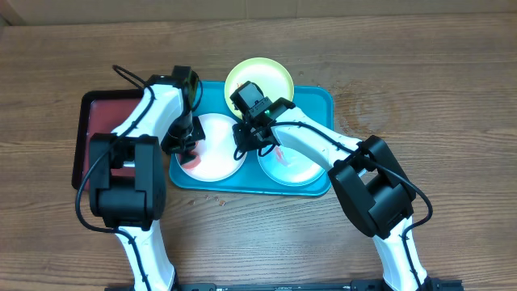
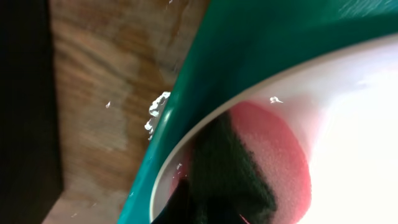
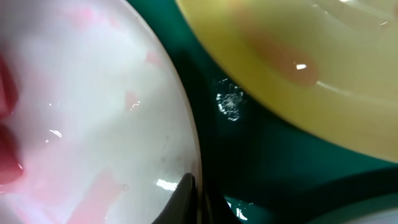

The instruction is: Clean dirty plates on tray and stack at the side

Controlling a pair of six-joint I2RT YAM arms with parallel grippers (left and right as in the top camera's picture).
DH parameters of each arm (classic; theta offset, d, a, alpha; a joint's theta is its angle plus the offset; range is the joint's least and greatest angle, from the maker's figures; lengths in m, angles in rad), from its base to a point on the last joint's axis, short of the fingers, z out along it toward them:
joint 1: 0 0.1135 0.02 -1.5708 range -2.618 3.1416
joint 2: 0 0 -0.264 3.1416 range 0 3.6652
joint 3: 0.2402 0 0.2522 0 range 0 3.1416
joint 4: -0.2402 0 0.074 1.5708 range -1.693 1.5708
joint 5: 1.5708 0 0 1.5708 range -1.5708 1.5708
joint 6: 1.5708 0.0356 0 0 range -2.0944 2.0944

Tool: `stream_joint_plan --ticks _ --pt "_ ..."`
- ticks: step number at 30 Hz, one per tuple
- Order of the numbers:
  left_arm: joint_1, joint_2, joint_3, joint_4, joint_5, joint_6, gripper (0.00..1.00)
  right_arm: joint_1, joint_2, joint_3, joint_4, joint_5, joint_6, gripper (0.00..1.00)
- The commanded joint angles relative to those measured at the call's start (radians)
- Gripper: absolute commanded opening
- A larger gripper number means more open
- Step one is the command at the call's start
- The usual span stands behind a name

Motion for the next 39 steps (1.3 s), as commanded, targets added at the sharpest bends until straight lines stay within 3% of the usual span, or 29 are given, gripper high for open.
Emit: stream_joint_plan --ticks 1,6,12,15,19,23,25,32,39 --pt "0.01 0.028 -0.011 0.095 0.312 0.033 0.04 0.003 0.016 0.004 -0.003 0.016 -0.022 0.04" --pt "0.008 0.028 -0.011 0.101 0.616 0.283 0.04 0.003 0.016 0.004 -0.002 0.016 -0.022 0.04" --pt "0.008 0.028 -0.011 -0.01 0.634 0.41 0.04 0.003 0.016 0.004 0.004 0.016 -0.022 0.04" --pt "0.008 0.028 -0.011 -0.042 0.568 0.432 0.04 0.003 0.016 0.004 0.006 0.016 -0.022 0.04" --pt "0.008 0.028 -0.011 -0.05 0.336 0.323 0.04 0.003 0.016 0.004 0.004 0.016 -0.022 0.04" --pt "0.008 0.028 -0.011 -0.059 -0.055 0.097 0.04 0.003 0.016 0.004 0.005 0.016 -0.022 0.04" --pt "0.008 0.028 -0.011 -0.062 -0.165 -0.01 0.04 0.003 0.016 0.004 0.004 0.016 -0.022 0.04" --pt "0.01 0.011 0.098 -0.122 -0.164 -0.092 0.04 0.003 0.016 0.004 0.029 0.016 -0.022 0.04" --pt "0.026 -0.146 0.239 -0.164 -0.165 -0.116 0.04 0.003 0.008 0.009 0.027 0.015 -0.023 0.04"
